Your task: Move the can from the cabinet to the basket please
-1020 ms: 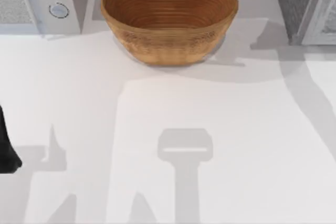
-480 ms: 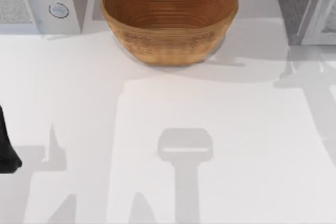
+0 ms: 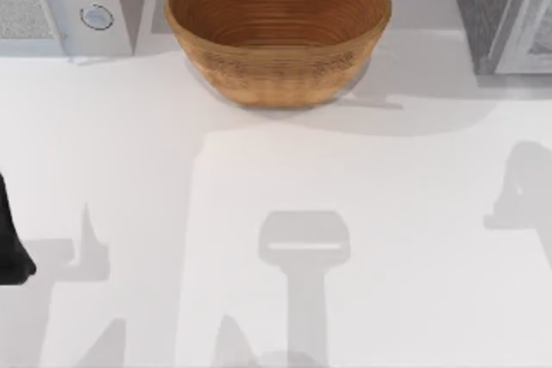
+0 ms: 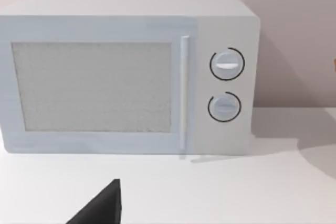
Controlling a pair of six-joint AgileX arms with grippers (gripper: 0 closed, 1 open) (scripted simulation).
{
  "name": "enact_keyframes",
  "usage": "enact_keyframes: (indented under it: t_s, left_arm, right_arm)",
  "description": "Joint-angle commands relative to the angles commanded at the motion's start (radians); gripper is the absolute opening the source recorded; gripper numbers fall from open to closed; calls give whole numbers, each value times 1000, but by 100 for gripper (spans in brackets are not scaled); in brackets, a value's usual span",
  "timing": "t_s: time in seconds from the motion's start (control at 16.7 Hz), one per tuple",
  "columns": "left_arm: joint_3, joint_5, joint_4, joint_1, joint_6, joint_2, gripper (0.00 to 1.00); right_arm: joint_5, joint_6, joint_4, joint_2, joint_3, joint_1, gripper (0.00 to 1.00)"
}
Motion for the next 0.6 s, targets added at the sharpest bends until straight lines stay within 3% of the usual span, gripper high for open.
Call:
enact_keyframes:
  t_s: [0.3, 0.6]
  left_arm:
    - [0, 0, 0, 0, 0, 0, 100]
    - [0, 0, 0, 0, 0, 0, 100]
  right_arm:
    - [-53, 22, 119, -239, -426, -76, 0]
    - [-70, 40, 159, -322, -589, -110, 0]
